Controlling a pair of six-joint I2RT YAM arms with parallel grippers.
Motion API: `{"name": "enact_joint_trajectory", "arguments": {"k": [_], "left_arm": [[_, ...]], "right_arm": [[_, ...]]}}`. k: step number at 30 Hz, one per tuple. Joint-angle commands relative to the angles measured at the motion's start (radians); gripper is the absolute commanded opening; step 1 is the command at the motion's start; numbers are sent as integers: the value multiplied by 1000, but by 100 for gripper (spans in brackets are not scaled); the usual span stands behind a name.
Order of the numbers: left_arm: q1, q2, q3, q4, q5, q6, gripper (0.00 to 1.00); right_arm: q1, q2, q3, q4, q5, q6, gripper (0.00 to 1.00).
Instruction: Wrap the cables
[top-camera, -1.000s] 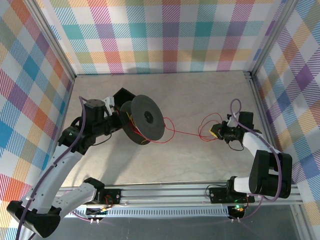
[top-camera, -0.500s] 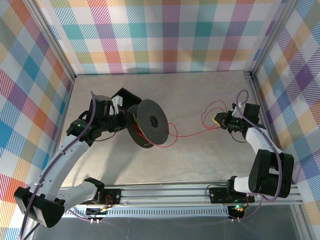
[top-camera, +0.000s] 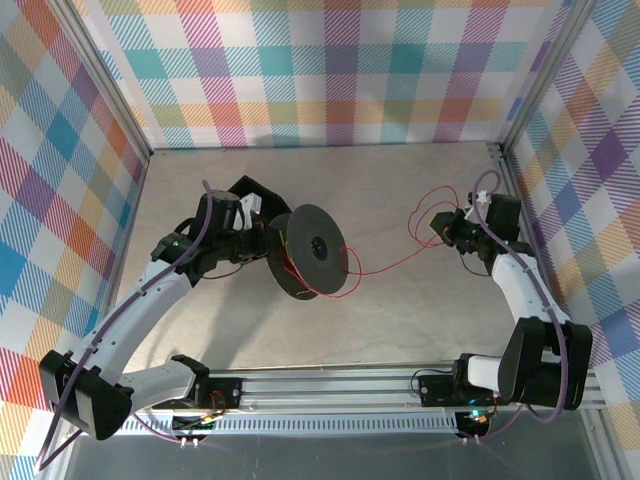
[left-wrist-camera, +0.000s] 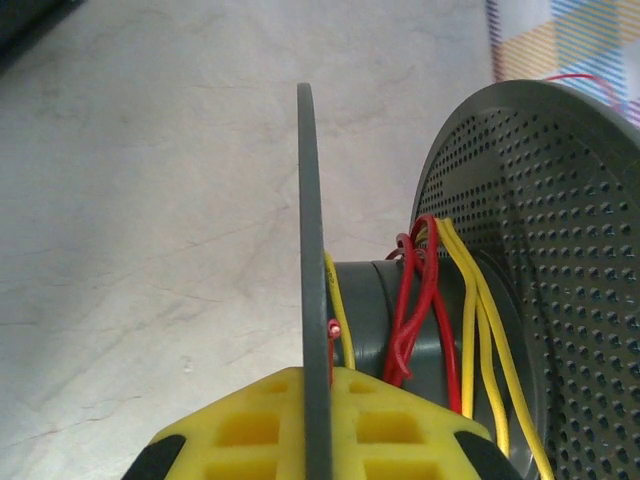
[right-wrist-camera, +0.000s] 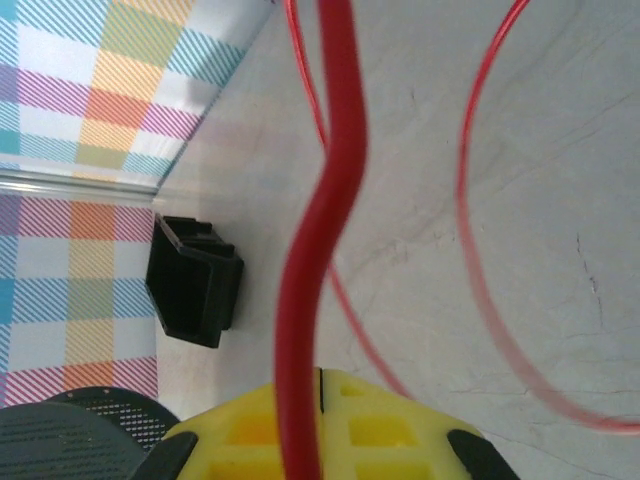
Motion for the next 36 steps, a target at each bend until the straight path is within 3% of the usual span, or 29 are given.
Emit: {"name": "enact_joint_trajectory", "arguments": {"k": [1, 4, 7, 11, 15, 17, 22, 27, 36], "left_arm": [[-3, -51, 17, -55, -144, 35, 0], [-1, -70, 26, -89, -326, 30, 0], [19, -77, 16, -42, -322, 25, 0], [24, -38, 33, -25, -240, 24, 0], [28, -31, 36, -30, -249, 29, 0], [38, -41, 38, -35, -251, 26, 0], [69, -105, 40, -29, -245, 9, 0], [155, -168, 53, -8, -130, -22, 0], [393, -151, 47, 157, 284, -166, 0]], "right_arm": [[-18, -67, 2, 30, -15, 30, 0], [-13, -78, -43, 145, -199, 94, 0], [29, -72, -80, 197, -287, 121, 0], [35, -140, -96, 29, -143, 11, 0], [33, -158, -86, -66, -62, -34, 0], [30, -153, -61, -161, 47, -81, 0], [-25, -93, -83, -185, 138, -125, 0], [-115, -17, -125, -126, 166, -118, 0], [-248, 92, -119, -50, 191, -86, 0]]}}
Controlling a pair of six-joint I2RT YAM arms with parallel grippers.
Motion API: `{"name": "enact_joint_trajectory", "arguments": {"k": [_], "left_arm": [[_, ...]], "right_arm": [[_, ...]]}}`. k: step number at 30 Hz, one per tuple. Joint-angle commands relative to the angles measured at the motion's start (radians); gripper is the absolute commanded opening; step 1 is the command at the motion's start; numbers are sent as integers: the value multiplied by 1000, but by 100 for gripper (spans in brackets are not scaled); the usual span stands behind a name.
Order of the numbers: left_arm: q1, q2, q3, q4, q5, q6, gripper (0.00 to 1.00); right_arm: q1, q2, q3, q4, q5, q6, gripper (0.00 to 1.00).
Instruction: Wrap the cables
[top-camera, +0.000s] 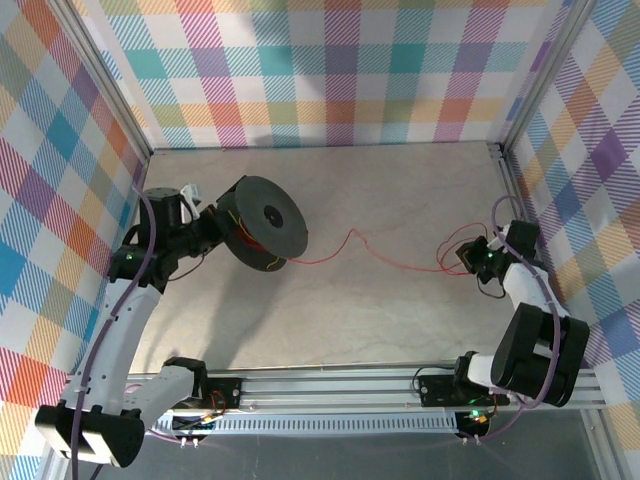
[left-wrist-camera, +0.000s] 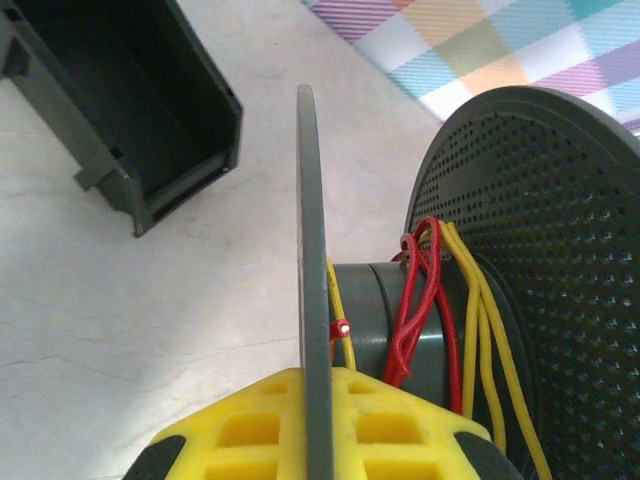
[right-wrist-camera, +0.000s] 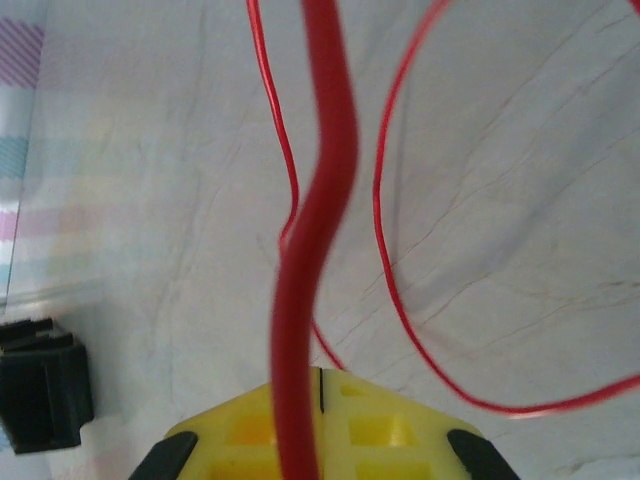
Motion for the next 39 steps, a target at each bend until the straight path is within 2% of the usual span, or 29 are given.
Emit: {"name": "enact_joint_trajectory", "arguments": {"k": [1, 4, 15, 18, 22, 26, 28, 34, 39], "left_arm": [[70, -3, 20, 216, 264, -123, 0], [106, 6, 1, 355, 373, -212, 0], [134, -14, 13, 380, 574, -217, 0], [133, -22, 15, 341, 564, -184, 0], [125, -24, 36, 213, 462, -86, 0], [90, -4, 37, 180, 335, -34, 0], [71, 10, 37, 176, 284, -18, 0], [64, 49, 39, 196, 219, -25, 0], [58, 46, 33, 212, 224, -29, 0]], "right_arm": [[-31, 41, 19, 52, 29, 1, 0], [-43, 77, 28, 64, 25, 3, 0], [-93, 199, 72, 120, 1, 33, 0], [-93, 238, 85, 149, -42, 43, 0], [-76, 240, 64, 227, -182, 70, 0], [-12, 223, 58, 260, -291, 79, 27], [29, 197, 50, 261, -300, 81, 33], [147, 94, 20, 273, -310, 110, 46], [200, -52, 7, 247, -332, 143, 57]]}}
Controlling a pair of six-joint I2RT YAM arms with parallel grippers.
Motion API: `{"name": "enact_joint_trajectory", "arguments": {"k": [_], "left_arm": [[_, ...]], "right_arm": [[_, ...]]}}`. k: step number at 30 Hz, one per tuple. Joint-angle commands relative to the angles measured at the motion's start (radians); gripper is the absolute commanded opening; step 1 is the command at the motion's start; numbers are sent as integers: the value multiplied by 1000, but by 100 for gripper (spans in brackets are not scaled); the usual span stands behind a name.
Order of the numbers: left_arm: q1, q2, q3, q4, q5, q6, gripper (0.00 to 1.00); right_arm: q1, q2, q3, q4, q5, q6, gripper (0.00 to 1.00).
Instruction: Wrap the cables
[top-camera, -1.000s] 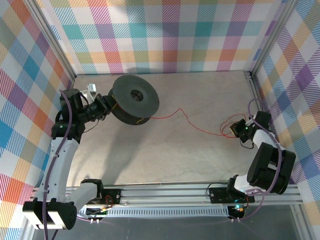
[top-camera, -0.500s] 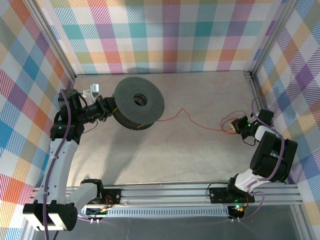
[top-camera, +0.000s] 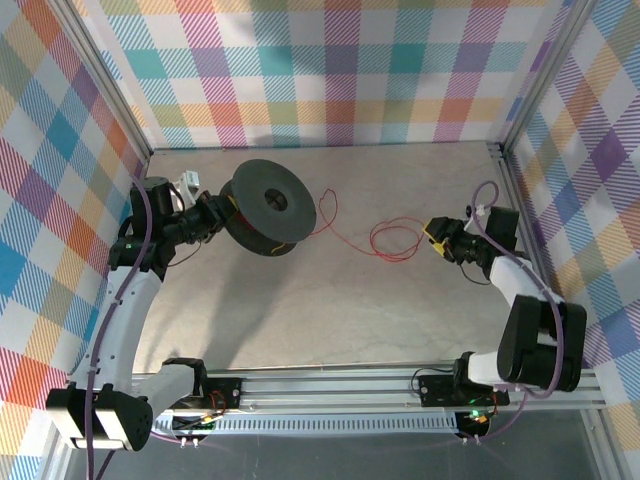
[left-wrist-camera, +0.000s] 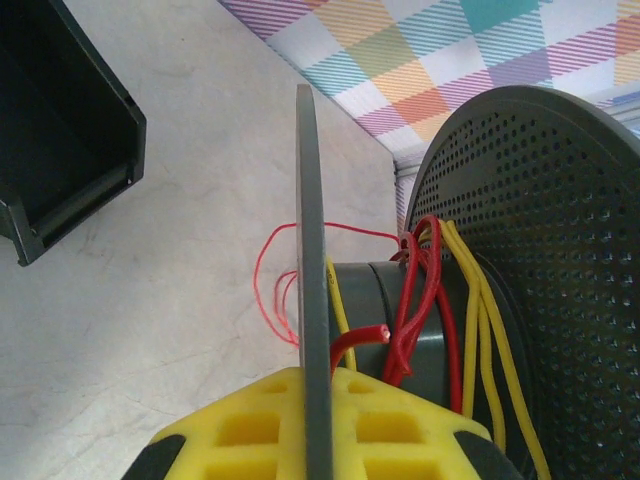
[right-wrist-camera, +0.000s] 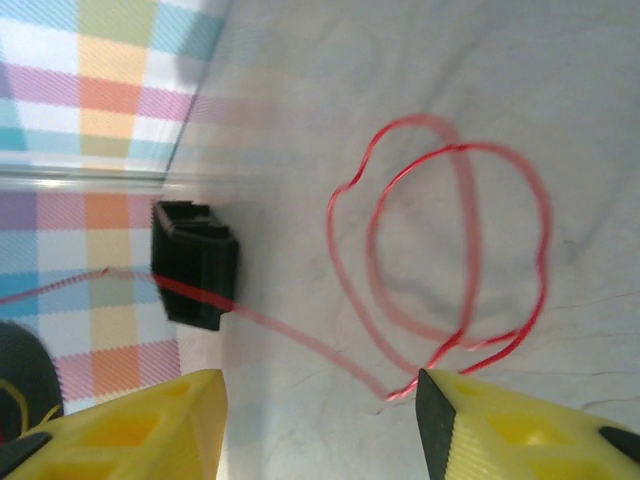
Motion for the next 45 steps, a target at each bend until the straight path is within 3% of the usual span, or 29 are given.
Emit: {"name": "enact_joint_trajectory", "arguments": {"k": [1, 10, 16, 18, 21, 25, 30, 38, 45], "left_arm": [[-12, -28, 31, 69, 21, 6, 0], [-41, -52, 6, 122, 65, -20, 0], [-62, -78, -1, 130, 74, -17, 0], [-66, -80, -6, 132, 79, -17, 0], [-72, -82, -9, 135, 83, -21, 0], [-79, -87, -8, 123, 99, -31, 0], [-83, -96, -9, 113, 131, -54, 0], [-94, -111, -26, 147, 188, -111, 0], [-99, -111, -30, 155, 215, -130, 0]], "right_arm": [[30, -92, -13, 9, -55, 40, 59], [214, -129, 32, 164, -162, 226, 70], [322, 14, 29, 468, -221, 442, 68], [359, 47, 53, 468, -203, 436, 65], [392, 79, 101, 406, -178, 342, 63], [450, 74, 167, 207, -40, -20, 58], [495, 42, 73, 404, 98, -258, 54], [535, 136, 85, 572, 117, -338, 55], [582, 190, 69, 730, 145, -375, 62]]}}
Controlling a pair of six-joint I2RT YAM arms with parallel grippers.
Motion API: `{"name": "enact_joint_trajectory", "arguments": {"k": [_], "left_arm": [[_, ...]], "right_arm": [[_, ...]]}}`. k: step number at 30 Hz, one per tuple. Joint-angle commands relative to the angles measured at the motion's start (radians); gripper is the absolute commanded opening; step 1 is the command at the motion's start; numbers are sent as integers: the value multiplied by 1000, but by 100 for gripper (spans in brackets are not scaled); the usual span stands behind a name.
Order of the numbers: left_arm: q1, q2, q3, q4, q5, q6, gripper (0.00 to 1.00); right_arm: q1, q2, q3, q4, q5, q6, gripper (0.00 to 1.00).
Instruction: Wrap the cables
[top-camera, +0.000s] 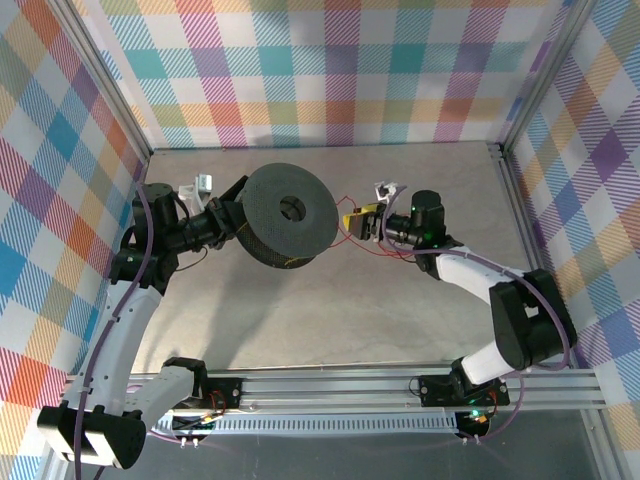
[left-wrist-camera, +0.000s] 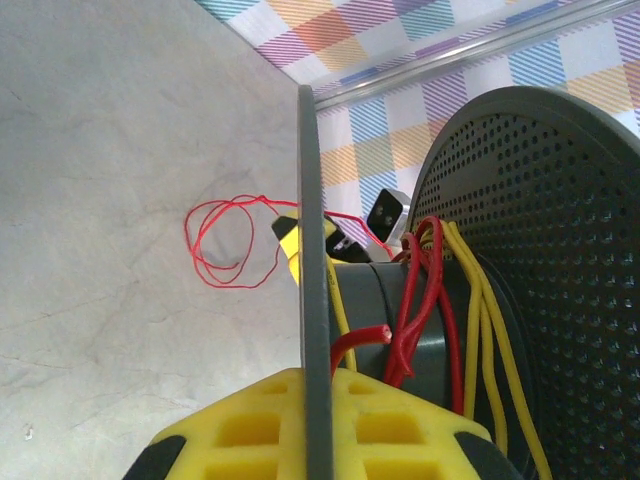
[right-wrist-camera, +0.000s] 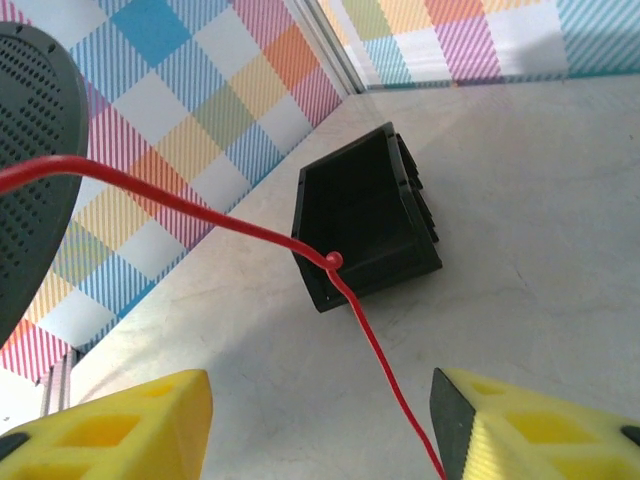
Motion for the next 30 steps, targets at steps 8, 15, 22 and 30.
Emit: {"name": "enact_joint_trajectory", "arguments": {"k": [8, 15, 22, 30], "left_arm": [[-15, -27, -1, 96, 73, -41, 0], [-16, -22, -8, 100, 86, -51, 0], [-21, -17, -20, 143, 93, -59, 0], [-24, -15, -26, 151, 100, -66, 0]], "right_arm": [[53, 73, 5, 207, 27, -63, 67], [59, 113, 1, 303, 80, -40, 63], [61, 149, 15, 358, 81, -15, 55], [61, 161, 38, 328, 60, -8, 12]]}}
